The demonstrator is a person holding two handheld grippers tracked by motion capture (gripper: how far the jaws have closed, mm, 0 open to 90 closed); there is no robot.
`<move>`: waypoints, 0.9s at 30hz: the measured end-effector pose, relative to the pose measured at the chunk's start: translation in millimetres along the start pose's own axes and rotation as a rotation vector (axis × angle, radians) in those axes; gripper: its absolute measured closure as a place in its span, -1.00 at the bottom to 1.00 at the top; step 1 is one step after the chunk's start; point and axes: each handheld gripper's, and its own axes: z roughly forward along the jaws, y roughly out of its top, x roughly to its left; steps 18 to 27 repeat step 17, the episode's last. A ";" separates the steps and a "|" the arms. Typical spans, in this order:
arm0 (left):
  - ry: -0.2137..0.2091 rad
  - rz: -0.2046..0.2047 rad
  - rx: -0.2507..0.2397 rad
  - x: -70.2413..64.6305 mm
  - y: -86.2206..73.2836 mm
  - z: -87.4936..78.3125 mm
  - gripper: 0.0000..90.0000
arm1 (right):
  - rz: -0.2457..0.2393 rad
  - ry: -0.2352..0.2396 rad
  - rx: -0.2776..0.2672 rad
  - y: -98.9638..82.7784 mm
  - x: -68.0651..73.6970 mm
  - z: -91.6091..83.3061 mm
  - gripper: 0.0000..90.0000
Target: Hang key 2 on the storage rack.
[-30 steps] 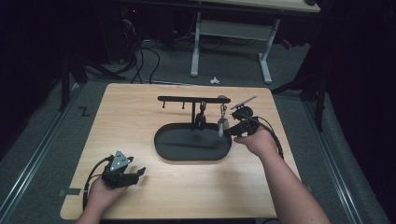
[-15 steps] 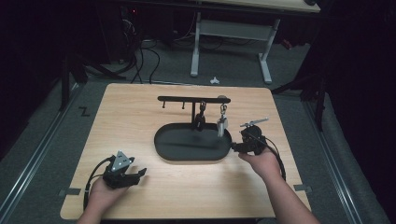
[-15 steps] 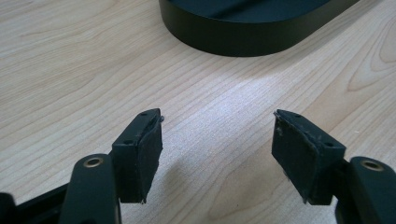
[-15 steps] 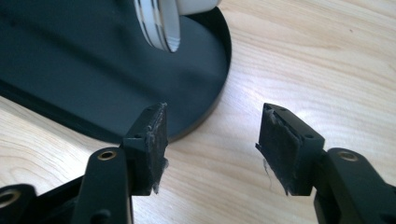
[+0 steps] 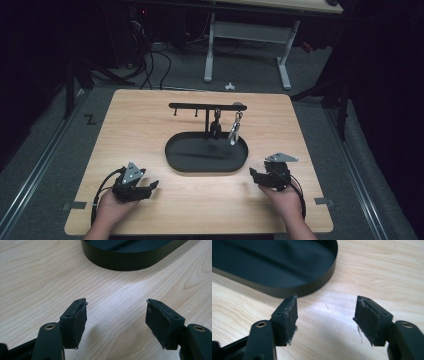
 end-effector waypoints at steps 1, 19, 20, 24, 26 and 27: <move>0.002 0.000 -0.007 -0.5 0.5 -0.6 -0.25 | 0.005 -0.008 -0.019 -6.5 0.4 -1.1 -0.30; 0.024 -0.020 -0.015 -4.4 4.0 2.9 -0.25 | 0.087 -0.041 -0.134 -44.0 -27.1 -17.7 -0.33; 0.024 -0.020 -0.015 -4.4 4.0 2.9 -0.25 | 0.087 -0.041 -0.134 -44.0 -27.1 -17.7 -0.33; 0.024 -0.020 -0.015 -4.4 4.0 2.9 -0.25 | 0.087 -0.041 -0.134 -44.0 -27.1 -17.7 -0.33; 0.024 -0.020 -0.015 -4.4 4.0 2.9 -0.25 | 0.087 -0.041 -0.134 -44.0 -27.1 -17.7 -0.33; 0.024 -0.020 -0.015 -4.4 4.0 2.9 -0.25 | 0.087 -0.041 -0.134 -44.0 -27.1 -17.7 -0.33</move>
